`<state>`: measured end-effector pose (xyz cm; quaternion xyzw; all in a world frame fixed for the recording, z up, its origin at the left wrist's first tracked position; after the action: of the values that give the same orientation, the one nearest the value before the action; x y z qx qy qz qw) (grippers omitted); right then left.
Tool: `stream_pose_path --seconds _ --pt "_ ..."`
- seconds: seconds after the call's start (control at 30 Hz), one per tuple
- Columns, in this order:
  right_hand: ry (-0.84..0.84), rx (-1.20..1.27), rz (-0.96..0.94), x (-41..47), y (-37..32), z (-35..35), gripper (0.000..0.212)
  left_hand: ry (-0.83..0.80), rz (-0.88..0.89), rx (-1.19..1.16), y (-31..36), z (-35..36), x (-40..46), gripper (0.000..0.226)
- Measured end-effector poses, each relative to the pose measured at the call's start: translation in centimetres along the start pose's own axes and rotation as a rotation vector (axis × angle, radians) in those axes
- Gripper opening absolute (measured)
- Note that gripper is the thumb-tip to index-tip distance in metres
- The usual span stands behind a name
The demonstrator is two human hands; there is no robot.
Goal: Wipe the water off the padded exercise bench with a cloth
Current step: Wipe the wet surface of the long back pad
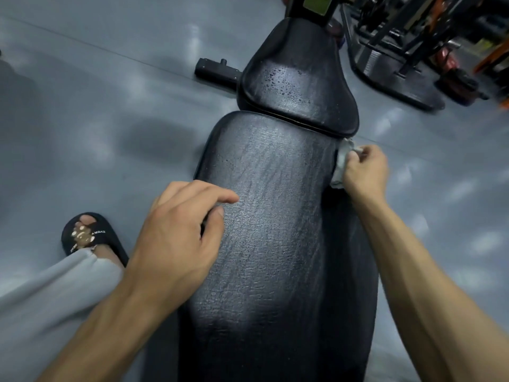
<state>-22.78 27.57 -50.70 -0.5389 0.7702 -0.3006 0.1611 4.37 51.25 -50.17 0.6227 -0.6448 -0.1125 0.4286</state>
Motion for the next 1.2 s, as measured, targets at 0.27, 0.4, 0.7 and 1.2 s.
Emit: stream_pose_path --seconds 0.27,0.4,0.7,1.2 --pt "-0.178 0.052 -0.559 -12.7 -14.2 10.9 0.014 0.095 -0.055 0.046 -1.0 -2.5 0.1 0.026" --pt "-0.732 -0.032 -0.865 -22.9 -13.4 12.5 0.014 0.258 -0.104 0.063 -1.4 -5.2 0.2 0.027" --pt "-0.471 0.006 -0.617 -6.8 -15.9 9.4 0.006 0.332 -0.204 0.006 -2.6 -5.8 -0.5 0.034" --pt "-1.000 -0.148 -1.096 -31.7 -2.6 5.3 0.023 0.246 -0.146 0.011 -2.2 -4.8 -0.4 0.039"
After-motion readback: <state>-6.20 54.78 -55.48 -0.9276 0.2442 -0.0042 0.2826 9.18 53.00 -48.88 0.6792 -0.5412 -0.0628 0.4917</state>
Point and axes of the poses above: each hand's wrist, its own x-axis towards the middle knuckle, its own z-axis out of the palm, y = z × x, the point moved 8 cm from there along x, towards the middle knuckle, and after that the axes turned 9 degrees about z, right-handed, at the moved point
